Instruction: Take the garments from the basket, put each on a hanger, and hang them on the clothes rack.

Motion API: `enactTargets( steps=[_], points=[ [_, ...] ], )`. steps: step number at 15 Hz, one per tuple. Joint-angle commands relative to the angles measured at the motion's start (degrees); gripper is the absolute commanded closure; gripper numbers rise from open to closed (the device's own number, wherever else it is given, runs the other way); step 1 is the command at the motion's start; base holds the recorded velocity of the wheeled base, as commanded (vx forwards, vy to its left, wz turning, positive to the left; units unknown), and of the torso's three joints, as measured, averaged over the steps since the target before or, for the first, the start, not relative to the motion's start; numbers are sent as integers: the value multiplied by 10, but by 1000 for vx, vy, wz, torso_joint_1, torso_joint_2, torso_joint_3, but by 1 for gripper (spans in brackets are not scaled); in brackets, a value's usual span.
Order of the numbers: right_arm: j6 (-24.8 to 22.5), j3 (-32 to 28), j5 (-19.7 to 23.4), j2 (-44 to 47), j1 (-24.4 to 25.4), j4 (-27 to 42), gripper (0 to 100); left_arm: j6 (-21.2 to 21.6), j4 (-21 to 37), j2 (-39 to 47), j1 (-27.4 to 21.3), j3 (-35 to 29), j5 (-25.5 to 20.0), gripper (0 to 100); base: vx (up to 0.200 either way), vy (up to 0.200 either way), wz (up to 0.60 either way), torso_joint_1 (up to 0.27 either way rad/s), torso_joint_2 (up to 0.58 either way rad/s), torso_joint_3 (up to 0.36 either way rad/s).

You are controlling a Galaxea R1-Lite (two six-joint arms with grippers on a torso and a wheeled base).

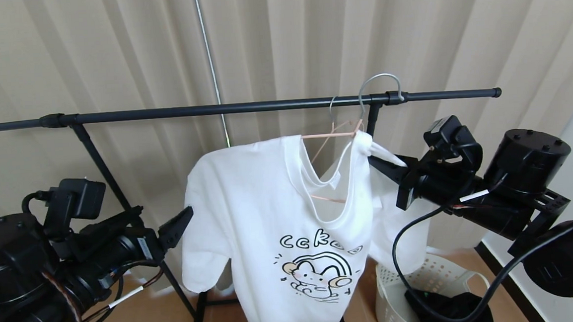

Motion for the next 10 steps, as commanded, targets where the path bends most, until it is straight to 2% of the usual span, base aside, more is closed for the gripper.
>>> enactTargets(
  steps=[1, 4, 7, 9, 10],
  points=[
    [0, 3, 16, 7, 0, -1, 100, 1, 120, -72, -1, -76, -30, 0, 0, 0, 0, 0, 0, 0],
    [0, 8, 21, 7, 0, -1, 100, 0, 329, -133, 0, -184, -98, 0, 0, 0, 0, 0, 0, 0],
    [-1, 17, 36, 7, 0, -1, 100, 1, 396, -139, 0, -243, -134, 0, 0, 0, 0, 0, 0, 0],
    [-2, 22, 44, 7, 0, -1, 100, 2, 434, -138, -1, -269, -137, 0, 0, 0, 0, 0, 0, 0],
    [-5, 23, 47, 7, 0, -1, 100, 3, 483, -138, -2, -301, -159, 0, 0, 0, 0, 0, 0, 0]
  ],
)
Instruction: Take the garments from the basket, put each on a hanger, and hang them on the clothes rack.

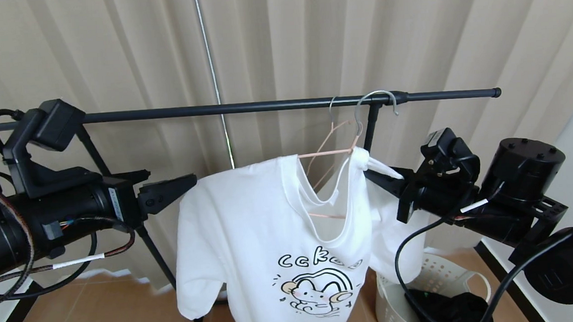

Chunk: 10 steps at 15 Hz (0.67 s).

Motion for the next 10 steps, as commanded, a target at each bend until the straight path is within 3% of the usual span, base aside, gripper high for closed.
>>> enactTargets(
  steps=[1, 2, 3, 5, 8, 10],
  points=[
    [-2, 3, 1, 1, 0, 0, 100, 0, 43, -6, -1, -46, -21, 0, 0, 0, 0, 0, 0, 0],
    [-4, 5, 1, 1, 0, -1, 100, 5, 77, -4, -1, -70, -33, 0, 0, 0, 0, 0, 0, 0],
    [-4, 8, 1, 0, 1, -1, 100, 43, 162, 1, -3, -120, -41, 0, 0, 0, 0, 0, 0, 0],
    [-8, 11, 1, 0, 2, -1, 100, 84, 228, 26, -20, -163, -42, 0, 0, 0, 0, 0, 0, 0],
    [-16, 14, 3, 1, 5, 0, 100, 132, 274, 63, -37, -204, -42, 0, 0, 0, 0, 0, 0, 0],
    [-17, 19, 4, 1, 13, -1, 100, 191, 335, 90, -45, -248, -123, 0, 0, 0, 0, 0, 0, 0]
  ],
)
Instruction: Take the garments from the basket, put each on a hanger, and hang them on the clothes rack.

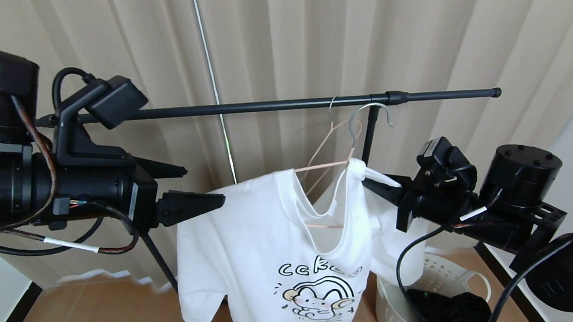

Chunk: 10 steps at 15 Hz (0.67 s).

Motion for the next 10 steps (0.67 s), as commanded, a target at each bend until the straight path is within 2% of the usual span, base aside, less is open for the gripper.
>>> enactTargets(
  steps=[1, 4, 6, 7, 9, 10],
  points=[
    [-2, 3, 0, 1, 6, -1, 100, 24, 29, 39, -5, -42, -33, 0, 0, 0, 0, 0, 0, 0],
    [-15, 8, 0, 1, 15, -1, 100, 33, 67, 76, -17, -100, -86, 0, 0, 0, 0, 0, 0, 0],
    [-16, 11, 0, 0, 17, 0, 100, 34, 106, 95, -32, -134, -93, 0, 0, 0, 0, 0, 0, 0],
    [-16, 11, 0, 0, 22, -1, 100, 49, 145, 116, -40, -168, -93, 0, 0, 0, 0, 0, 0, 0],
    [-19, 15, 0, 0, 23, -1, 100, 106, 155, 144, -40, -177, -94, 0, 0, 0, 0, 0, 0, 0],
    [-19, 16, 0, 0, 23, -1, 100, 120, 154, 152, -40, -179, -94, 0, 0, 0, 0, 0, 0, 0]
  ],
)
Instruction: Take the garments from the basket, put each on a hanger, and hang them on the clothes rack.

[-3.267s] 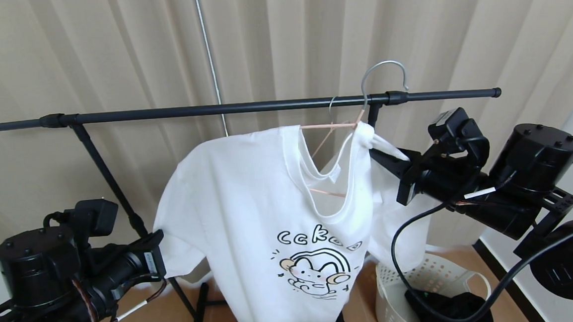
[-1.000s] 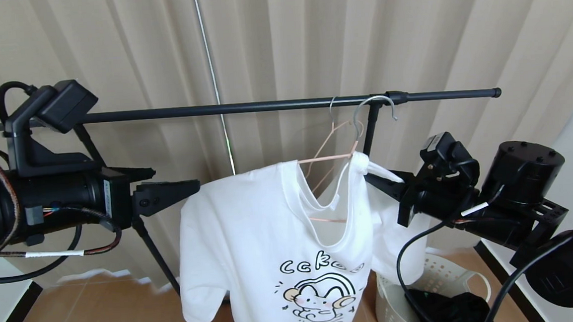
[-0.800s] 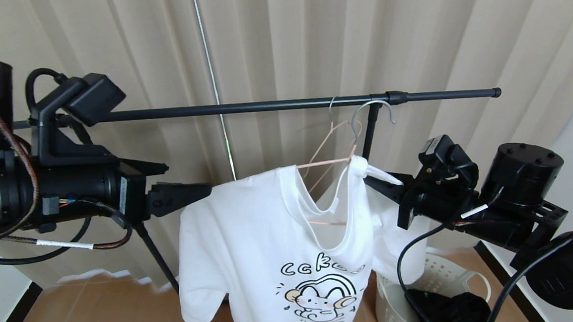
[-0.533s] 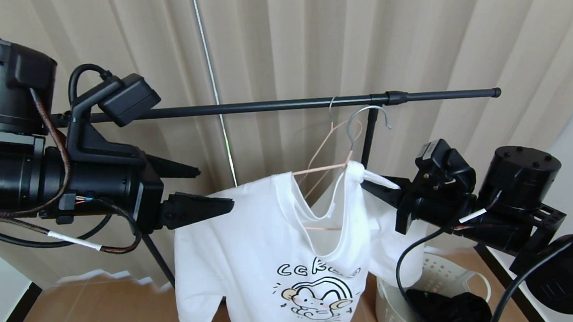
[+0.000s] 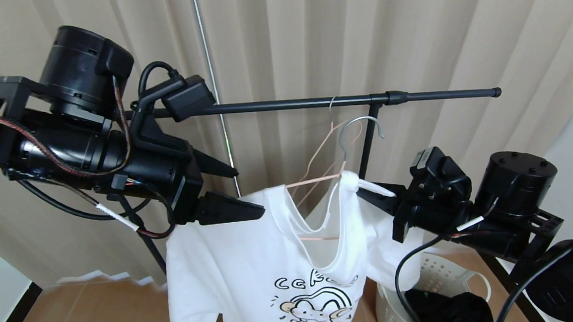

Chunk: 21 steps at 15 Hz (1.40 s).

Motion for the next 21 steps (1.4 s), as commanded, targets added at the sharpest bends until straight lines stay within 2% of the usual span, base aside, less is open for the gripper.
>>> enactTargets(
  steps=[1, 3, 11, 21],
  points=[
    [-1, 1, -1, 0, 1, 0, 100, 23, 0, 38, -5, -9, 0, 0, 0, 0, 0, 0, 0, 0],
    [-1, 1, -1, 0, 2, 0, 100, 45, -1, 44, -16, -11, -2, 0, 0, 0, 0, 0, 0, 0],
    [-2, 3, -3, -2, 22, 0, 100, 45, -5, 59, -51, -22, -1, 0, 0, 0, 0, 0, 0, 0],
    [-10, 5, -4, -5, 29, 0, 100, 47, -5, 45, -55, 6, 1, 0, 0, 0, 0, 0, 0, 0]
  ],
)
